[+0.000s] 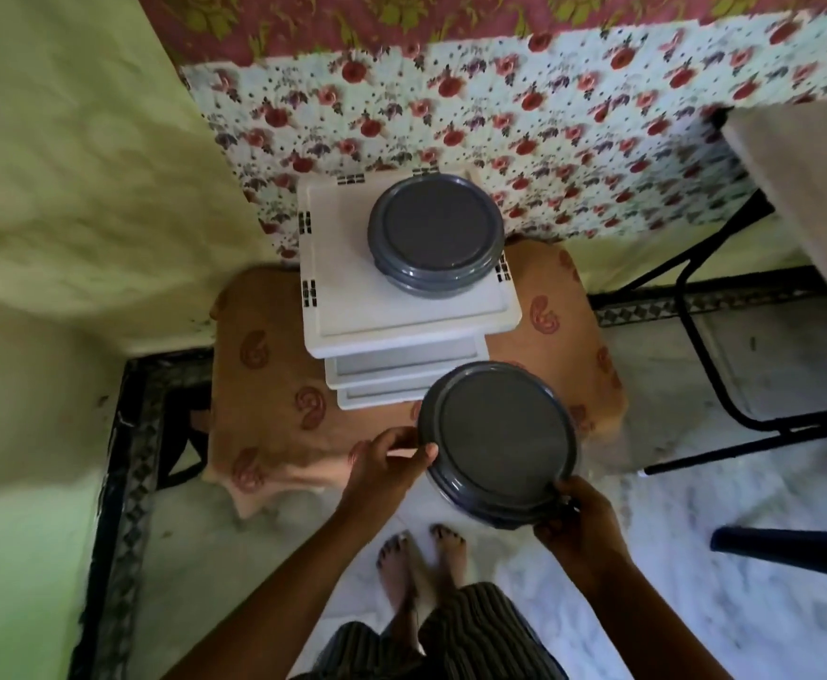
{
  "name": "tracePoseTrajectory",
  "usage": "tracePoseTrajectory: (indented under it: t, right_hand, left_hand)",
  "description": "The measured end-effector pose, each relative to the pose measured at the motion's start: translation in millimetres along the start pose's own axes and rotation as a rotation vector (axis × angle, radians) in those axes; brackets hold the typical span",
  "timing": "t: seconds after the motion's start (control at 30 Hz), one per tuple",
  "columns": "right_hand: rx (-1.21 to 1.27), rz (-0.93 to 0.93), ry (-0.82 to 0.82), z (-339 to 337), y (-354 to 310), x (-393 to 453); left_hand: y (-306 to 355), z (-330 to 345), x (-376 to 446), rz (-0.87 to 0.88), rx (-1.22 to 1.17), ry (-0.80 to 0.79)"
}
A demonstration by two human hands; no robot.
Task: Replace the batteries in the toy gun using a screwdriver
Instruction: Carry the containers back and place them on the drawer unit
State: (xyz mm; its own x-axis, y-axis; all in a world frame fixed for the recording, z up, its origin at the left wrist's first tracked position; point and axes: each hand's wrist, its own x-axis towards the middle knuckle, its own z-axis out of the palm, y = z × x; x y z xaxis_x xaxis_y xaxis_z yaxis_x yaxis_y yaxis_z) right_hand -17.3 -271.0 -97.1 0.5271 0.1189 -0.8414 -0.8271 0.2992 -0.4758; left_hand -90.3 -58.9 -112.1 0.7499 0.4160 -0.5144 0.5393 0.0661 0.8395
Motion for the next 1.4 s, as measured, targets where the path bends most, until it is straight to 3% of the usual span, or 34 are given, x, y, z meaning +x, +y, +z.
tracePoseTrajectory:
  t: [0.43,0.63,0.93,1.13,1.27,1.4]
  right_hand:
    - [-0.463,-0.049,-0.114,88.3,-17.6,122.2]
    - [-0.554,-0.212,-0.028,122.2,-22.0,142.6]
    - [-0.385,-0.205,-0.004,132.9,-37.2,147.3]
    - [-0.364,-0.214,-0.022,134.8,-31.0,145.8]
    - [-0.450,-0.250,0.021,133.8,-25.6,147.3]
    - [-0.435,-0.225,0.029,136.5,-21.5,144.3]
  left_hand:
    - [-23.1,-21.2,94.2,-0.163,-0.190,0.180]
    - [-17.0,-27.8,120.3,-0.111,-0.209,0.266]
    - [-7.7,-15.5,126.1,-0.042,-0.090,0.327]
    - [-12.8,-9.8,117.3,0.122,0.144,0.414]
    - [-16.1,-14.8,120.0,0.154,0.090,0.367]
    - [-6.5,-21.9,121.6,0.107,0.008,0.193]
